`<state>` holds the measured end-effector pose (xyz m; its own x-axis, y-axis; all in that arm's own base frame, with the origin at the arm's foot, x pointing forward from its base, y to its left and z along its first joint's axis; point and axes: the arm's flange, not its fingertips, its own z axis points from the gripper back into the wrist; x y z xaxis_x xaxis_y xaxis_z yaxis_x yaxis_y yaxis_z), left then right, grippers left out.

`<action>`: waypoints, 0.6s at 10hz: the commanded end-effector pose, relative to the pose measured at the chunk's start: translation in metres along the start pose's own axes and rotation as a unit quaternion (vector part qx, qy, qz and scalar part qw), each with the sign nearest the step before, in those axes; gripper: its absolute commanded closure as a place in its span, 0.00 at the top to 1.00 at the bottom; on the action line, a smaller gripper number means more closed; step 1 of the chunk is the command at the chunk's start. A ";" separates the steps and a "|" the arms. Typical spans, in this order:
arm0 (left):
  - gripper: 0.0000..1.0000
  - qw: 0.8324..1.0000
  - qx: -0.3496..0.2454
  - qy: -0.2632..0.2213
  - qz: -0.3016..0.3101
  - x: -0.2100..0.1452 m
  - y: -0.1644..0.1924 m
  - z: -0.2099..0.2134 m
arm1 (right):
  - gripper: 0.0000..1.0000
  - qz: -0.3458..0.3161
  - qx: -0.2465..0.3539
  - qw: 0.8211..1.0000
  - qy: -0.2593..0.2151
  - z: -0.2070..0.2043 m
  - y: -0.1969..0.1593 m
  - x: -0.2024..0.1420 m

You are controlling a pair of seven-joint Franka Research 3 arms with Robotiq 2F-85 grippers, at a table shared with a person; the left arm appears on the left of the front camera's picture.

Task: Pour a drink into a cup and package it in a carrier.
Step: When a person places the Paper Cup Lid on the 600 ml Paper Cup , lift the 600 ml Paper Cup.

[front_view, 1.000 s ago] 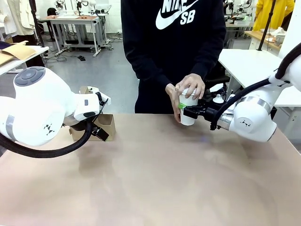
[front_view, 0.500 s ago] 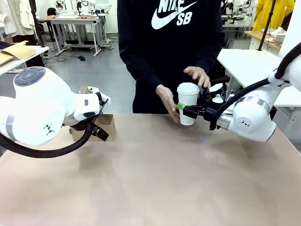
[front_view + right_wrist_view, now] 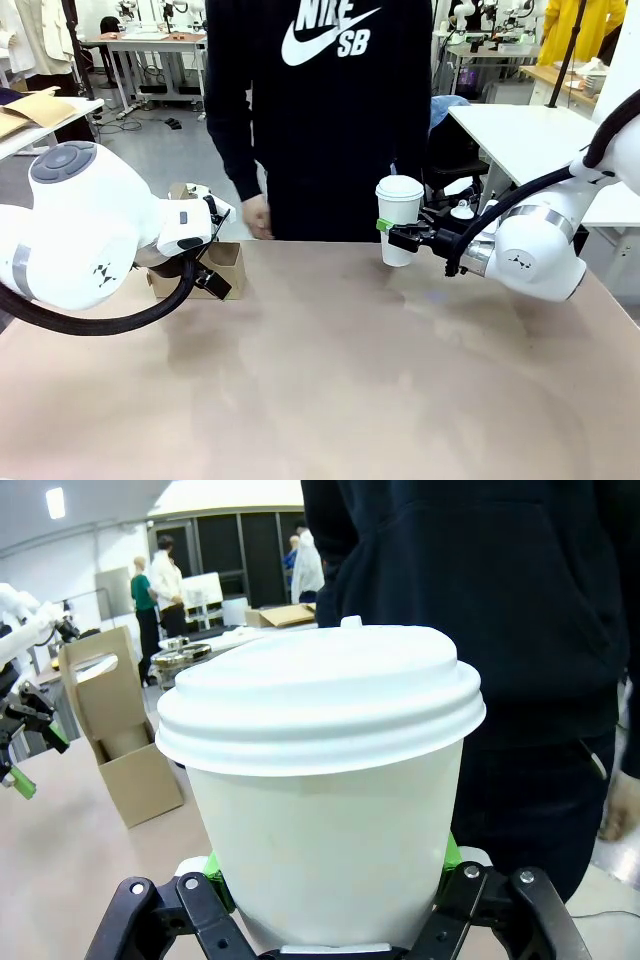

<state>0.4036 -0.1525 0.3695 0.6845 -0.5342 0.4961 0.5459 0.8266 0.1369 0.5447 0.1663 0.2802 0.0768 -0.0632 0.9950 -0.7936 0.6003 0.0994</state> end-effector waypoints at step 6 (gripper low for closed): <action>1.00 1.000 -0.001 -0.001 0.001 0.000 0.001 0.001 | 0.81 -0.003 -0.007 1.000 -0.010 -0.003 0.003 0.006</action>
<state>0.4036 -0.1525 0.3695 0.6845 -0.5342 0.4961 0.5459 0.8266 0.1369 0.5447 0.1663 0.2802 0.0768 -0.0632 0.9950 -0.7936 0.6002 0.0994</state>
